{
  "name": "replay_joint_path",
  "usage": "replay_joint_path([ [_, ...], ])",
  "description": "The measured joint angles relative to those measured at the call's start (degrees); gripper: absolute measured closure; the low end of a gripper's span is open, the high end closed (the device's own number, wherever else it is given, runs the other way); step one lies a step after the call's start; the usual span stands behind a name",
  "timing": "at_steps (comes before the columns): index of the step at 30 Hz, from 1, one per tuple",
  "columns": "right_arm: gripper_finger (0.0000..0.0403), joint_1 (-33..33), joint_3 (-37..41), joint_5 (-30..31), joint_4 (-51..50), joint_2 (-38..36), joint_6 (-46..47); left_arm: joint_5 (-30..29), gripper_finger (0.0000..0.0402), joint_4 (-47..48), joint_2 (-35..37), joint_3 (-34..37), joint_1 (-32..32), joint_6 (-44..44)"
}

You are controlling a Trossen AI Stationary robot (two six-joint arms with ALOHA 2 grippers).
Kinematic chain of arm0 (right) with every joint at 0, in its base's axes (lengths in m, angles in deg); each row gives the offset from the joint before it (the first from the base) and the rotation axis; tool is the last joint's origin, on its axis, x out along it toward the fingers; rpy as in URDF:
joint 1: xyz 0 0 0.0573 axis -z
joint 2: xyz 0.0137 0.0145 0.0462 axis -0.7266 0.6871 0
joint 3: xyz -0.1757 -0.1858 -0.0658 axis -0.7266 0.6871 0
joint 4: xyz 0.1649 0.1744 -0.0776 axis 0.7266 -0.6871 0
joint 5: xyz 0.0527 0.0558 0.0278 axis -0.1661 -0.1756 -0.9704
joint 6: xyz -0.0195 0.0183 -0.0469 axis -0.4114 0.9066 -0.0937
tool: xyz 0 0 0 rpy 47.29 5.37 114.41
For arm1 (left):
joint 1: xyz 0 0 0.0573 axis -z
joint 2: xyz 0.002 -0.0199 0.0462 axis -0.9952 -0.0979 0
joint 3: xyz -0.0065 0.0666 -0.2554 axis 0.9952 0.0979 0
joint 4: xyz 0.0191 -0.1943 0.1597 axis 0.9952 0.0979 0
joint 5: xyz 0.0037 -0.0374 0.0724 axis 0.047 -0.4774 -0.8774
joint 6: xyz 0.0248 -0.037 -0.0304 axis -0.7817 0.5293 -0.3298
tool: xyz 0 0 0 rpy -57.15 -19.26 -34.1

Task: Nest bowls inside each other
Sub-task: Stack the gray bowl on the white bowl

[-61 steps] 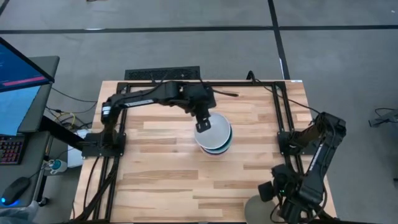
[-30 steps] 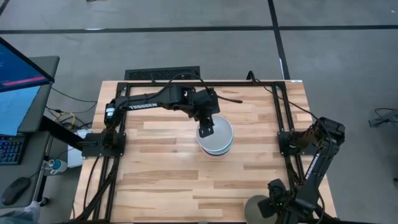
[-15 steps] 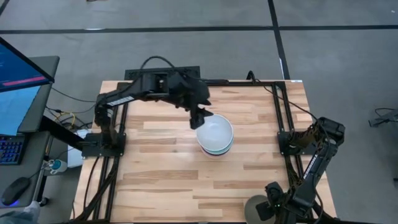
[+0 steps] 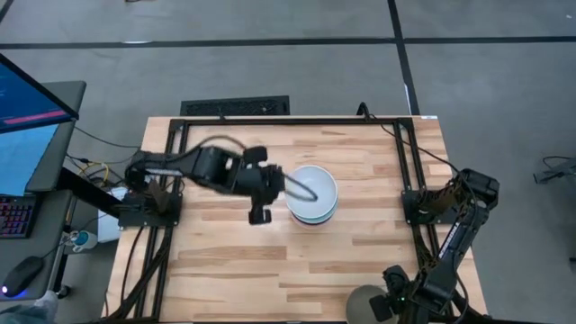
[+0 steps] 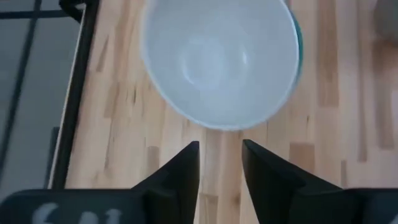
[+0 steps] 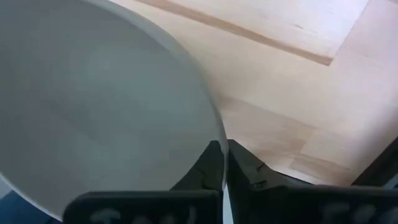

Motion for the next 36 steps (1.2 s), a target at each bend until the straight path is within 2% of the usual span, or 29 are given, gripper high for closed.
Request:
replay_joint_path([
  [3,0.0375,0.4,-0.1,2.6,-0.1,-1.0,0.0,-6.2,0.0296,0.7,0.4,3.1,3.4,3.1],
  [7,0.0391,2.1,-3.2,11.5,-5.8,-4.7,-1.8,-11.3,0.0299,-2.5,2.7,11.0,6.9,7.9],
  [12,0.0384,7.1,-8.6,17.2,-16.1,-10.2,-7.8,-13.7,0.0299,-13.4,8.7,27.2,11.3,14.5],
  [18,0.0393,15.1,-16.9,24.4,-23.0,-13.8,-21.7,-24.0,0.0299,-25.9,20.4,48.1,20.1,29.2],
  [22,0.0381,21.7,-22.7,28.4,-26.7,-16.0,-30.7,-30.9,0.0299,-34.5,27.9,60.7,26.9,39.3],
  [28,0.0389,33.6,-27.6,29.3,-29.5,-17.4,-43.7,-34.7,0.0299,-43.6,33.6,73.4,33.1,51.1],
  [31,0.0389,38.7,-28.9,27.7,-28.5,-17.3,-49.1,-36.6,0.0299,-44.5,33.7,75.7,34.8,55.3],
  [36,0.0374,44.8,-29.4,23.5,-24.2,-16.7,-55.8,-43.4,0.0299,-47.7,33.7,79.6,36.8,59.1],
])
